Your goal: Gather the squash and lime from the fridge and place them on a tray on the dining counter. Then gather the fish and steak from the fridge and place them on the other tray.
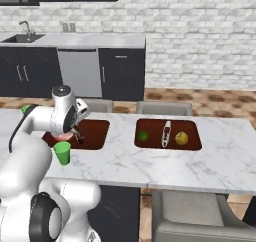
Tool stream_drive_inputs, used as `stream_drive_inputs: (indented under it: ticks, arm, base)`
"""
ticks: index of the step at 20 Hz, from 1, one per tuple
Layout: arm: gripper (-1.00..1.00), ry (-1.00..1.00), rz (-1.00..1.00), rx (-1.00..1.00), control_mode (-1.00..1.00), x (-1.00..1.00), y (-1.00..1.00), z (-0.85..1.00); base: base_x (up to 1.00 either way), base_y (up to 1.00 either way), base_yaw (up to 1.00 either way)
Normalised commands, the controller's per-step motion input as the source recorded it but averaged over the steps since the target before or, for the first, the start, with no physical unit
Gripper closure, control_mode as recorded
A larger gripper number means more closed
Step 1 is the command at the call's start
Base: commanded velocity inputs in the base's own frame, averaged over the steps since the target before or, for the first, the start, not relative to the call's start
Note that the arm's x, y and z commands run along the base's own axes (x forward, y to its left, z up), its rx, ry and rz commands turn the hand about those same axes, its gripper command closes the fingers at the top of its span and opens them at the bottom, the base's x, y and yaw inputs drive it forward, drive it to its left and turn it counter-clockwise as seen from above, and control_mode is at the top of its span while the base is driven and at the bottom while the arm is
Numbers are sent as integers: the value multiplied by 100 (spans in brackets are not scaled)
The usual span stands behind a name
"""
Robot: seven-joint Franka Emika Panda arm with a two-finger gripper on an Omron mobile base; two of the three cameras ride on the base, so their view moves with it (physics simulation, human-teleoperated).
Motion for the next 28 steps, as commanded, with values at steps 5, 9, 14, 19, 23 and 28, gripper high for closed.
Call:
stream_drive_inputs:
  ticks: [5, 9, 14, 19, 23, 28]
  arm:
    - [100, 2, 6, 0, -100, 16, -18, -17]
    - [100, 3, 6, 0, -100, 21, -14, -16]
    - [100, 2, 5, 0, -100, 24, -13, -14]
    - [100, 2, 3, 0, -100, 35, -5, -11]
    - [100, 2, 3, 0, -100, 37, -2, -14]
    - [100, 4, 2, 0, -100, 36, 0, -20]
  base:
    - [0, 0, 0]
    - [0, 0, 0]
    - [0, 0, 0]
    - [0, 0, 0]
    - [0, 0, 0]
    - [0, 0, 0]
